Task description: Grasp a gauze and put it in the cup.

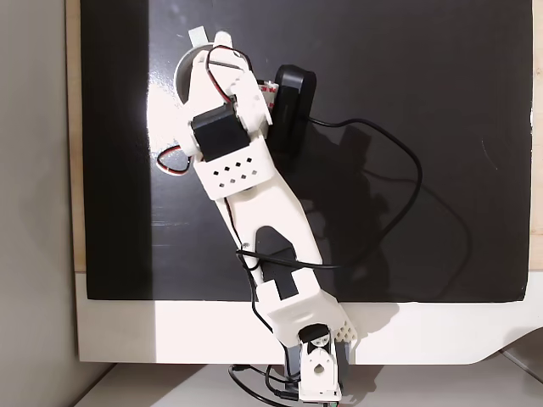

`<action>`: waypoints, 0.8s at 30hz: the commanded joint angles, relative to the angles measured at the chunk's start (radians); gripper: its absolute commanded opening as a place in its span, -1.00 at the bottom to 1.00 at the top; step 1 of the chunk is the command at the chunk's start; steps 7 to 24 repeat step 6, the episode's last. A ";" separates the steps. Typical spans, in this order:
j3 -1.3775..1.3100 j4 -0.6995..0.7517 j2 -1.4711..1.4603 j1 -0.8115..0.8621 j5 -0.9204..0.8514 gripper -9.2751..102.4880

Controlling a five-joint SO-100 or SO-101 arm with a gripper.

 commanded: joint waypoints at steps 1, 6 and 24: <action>-0.054 0.000 0.035 -0.003 -0.003 -0.11; -0.052 0.006 0.038 0.002 -0.006 -0.12; -0.052 0.006 0.038 0.002 -0.006 -0.12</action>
